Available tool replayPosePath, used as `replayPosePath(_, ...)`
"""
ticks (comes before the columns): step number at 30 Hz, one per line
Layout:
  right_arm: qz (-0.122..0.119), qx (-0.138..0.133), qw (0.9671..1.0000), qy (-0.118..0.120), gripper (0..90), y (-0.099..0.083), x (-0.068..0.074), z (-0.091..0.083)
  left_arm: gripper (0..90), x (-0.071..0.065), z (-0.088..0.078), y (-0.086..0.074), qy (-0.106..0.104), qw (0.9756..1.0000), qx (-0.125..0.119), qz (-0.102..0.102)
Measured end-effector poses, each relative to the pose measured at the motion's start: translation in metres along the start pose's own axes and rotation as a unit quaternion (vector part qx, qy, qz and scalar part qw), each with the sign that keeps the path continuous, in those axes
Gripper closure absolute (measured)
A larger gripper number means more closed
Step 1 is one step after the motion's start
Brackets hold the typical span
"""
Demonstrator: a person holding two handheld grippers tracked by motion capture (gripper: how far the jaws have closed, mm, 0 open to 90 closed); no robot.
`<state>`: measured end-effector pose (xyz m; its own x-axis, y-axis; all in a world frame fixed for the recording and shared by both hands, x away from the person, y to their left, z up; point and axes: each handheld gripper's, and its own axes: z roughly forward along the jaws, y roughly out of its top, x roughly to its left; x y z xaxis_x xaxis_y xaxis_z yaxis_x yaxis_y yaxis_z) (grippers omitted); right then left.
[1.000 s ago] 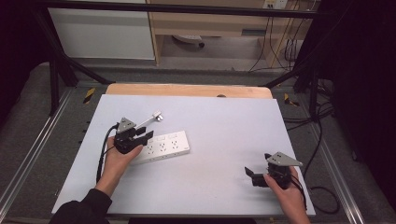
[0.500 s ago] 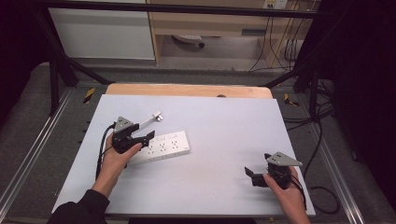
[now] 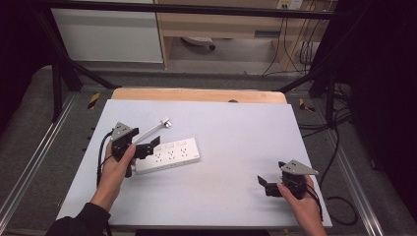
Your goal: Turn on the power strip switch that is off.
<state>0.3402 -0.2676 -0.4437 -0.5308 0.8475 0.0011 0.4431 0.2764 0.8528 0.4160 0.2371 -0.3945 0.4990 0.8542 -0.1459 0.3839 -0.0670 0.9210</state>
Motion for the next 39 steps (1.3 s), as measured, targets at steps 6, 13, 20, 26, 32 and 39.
replayPosePath(6,0.001,0.002,1.0000,-0.001,3.8,0.000,0.000,0.000,7.3,0.001,-0.019,0.002,-0.015,0.9999,-0.007,-0.002)
replayPosePath(13,0.001,0.001,1.0000,-0.002,3.8,0.000,0.000,0.000,7.7,0.009,-0.046,0.000,-0.018,0.9997,-0.014,0.003)
replayPosePath(20,0.005,0.001,1.0000,-0.002,3.7,0.000,-0.001,-0.001,8.4,0.014,-0.074,-0.010,-0.018,0.9997,-0.017,-0.001)
replayPosePath(26,0.007,-0.003,1.0000,-0.004,3.7,0.000,-0.003,-0.001,8.4,0.014,-0.094,-0.027,-0.016,0.9998,-0.012,-0.004)
replayPosePath(32,0.008,-0.003,1.0000,-0.005,3.7,0.000,-0.004,-0.001,8.5,0.017,-0.104,-0.047,-0.012,0.9999,-0.003,-0.009)
replayPosePath(39,0.009,-0.003,0.9999,-0.007,3.7,-0.001,-0.005,-0.001,9.4,0.019,-0.101,-0.073,-0.016,0.9993,0.032,-0.013)
